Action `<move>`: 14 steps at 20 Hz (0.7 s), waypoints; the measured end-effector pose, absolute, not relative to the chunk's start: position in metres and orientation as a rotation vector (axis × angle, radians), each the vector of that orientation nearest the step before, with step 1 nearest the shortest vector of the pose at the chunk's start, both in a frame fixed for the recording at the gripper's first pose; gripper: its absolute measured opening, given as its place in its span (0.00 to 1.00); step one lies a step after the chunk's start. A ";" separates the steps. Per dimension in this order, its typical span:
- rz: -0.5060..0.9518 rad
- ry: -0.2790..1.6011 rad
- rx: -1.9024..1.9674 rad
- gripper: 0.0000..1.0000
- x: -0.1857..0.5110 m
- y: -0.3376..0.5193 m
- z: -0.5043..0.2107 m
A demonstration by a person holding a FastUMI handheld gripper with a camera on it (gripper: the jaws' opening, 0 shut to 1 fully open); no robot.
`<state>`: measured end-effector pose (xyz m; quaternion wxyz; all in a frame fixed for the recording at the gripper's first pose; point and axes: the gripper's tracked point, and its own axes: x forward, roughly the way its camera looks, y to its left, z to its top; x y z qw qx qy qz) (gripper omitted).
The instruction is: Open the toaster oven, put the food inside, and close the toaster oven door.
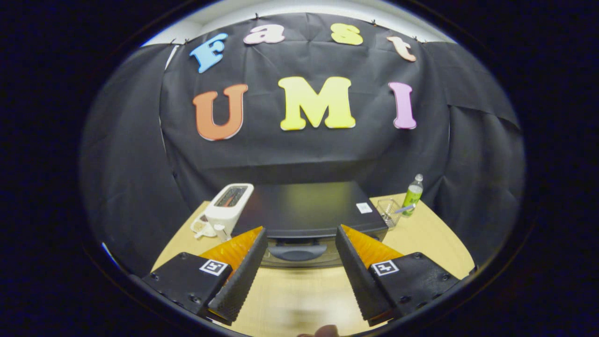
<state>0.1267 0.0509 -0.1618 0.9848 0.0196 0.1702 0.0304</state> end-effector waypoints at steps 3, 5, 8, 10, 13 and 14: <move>0.066 0.230 0.067 0.96 0.112 0.051 -0.097; 0.071 0.168 0.081 0.96 0.099 0.054 -0.062; 0.081 0.078 0.074 0.98 0.076 0.056 -0.015; 0.082 0.042 0.069 0.99 0.064 0.057 0.007; 0.072 0.036 0.074 1.00 0.043 0.056 0.013; 0.075 0.036 0.083 1.00 0.037 0.058 0.014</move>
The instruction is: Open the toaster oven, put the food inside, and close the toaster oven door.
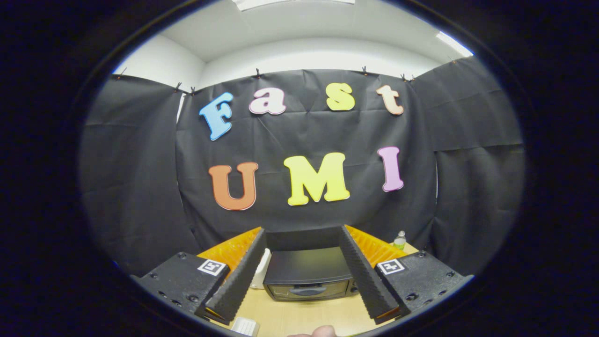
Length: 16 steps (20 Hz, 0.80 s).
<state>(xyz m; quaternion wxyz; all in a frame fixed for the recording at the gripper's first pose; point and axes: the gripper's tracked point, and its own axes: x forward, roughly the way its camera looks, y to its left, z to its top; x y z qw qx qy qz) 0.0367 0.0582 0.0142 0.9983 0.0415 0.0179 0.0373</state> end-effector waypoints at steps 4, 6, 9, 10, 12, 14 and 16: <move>0.061 0.005 0.081 1.00 0.021 0.050 0.022; 0.059 0.004 0.086 1.00 0.017 0.049 0.022; 0.060 0.012 0.089 1.00 0.017 0.048 0.019; 0.061 0.021 0.086 1.00 0.019 0.048 0.016; 0.058 0.032 0.090 1.00 0.021 0.046 0.014; 0.056 0.041 0.095 1.00 0.024 0.045 0.013; 0.060 0.047 0.099 1.00 0.026 0.046 0.012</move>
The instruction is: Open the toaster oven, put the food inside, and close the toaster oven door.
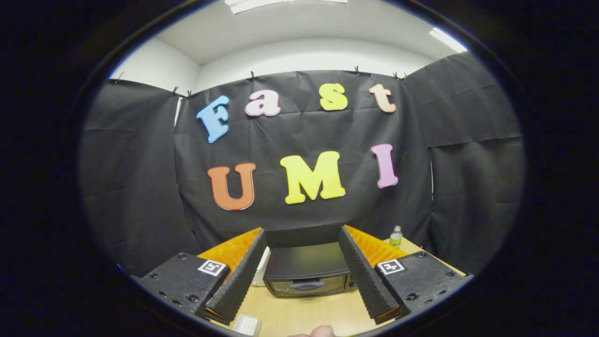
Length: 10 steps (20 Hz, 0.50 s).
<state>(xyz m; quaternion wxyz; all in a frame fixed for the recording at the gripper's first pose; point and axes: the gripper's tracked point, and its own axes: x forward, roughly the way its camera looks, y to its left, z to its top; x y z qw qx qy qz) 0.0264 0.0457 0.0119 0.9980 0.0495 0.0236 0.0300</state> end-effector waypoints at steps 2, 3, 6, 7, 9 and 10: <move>0.063 0.051 0.099 1.00 0.026 0.047 0.012; 0.066 0.051 0.100 1.00 0.026 0.048 0.013; 0.073 0.062 0.100 1.00 0.030 0.051 0.010; 0.075 0.067 0.101 1.00 0.031 0.051 0.009; 0.075 0.072 0.101 1.00 0.033 0.051 0.008; 0.081 0.068 0.103 1.00 0.034 0.053 0.010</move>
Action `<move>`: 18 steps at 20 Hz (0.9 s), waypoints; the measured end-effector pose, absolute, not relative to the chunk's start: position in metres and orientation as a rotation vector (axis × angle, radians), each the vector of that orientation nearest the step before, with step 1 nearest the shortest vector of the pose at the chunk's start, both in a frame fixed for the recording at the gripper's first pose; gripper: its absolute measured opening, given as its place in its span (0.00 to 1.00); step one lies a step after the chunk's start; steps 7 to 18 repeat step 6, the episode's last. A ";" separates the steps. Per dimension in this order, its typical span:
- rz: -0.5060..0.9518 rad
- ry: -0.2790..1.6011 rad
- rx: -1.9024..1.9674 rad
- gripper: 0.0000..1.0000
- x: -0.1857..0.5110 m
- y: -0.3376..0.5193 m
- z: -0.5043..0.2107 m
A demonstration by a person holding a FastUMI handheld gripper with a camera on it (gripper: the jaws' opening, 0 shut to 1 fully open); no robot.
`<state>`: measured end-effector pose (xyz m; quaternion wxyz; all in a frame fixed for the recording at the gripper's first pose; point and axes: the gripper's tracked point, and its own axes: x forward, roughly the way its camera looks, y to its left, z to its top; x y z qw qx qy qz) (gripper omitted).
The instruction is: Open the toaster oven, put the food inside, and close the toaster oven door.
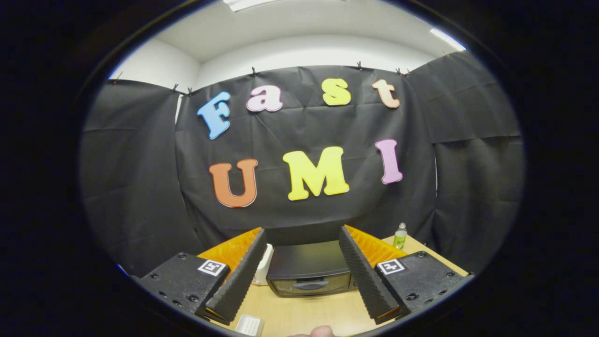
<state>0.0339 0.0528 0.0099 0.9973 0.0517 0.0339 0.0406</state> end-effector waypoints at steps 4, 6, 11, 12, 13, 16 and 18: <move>0.085 0.067 0.099 1.00 0.041 0.054 0.009; 0.086 0.076 0.099 1.00 0.044 0.055 0.008; 0.086 0.076 0.099 1.00 0.044 0.055 0.008; 0.086 0.076 0.099 1.00 0.044 0.055 0.008; 0.086 0.076 0.099 1.00 0.044 0.055 0.008; 0.086 0.076 0.099 1.00 0.044 0.055 0.008; 0.086 0.076 0.099 1.00 0.044 0.055 0.008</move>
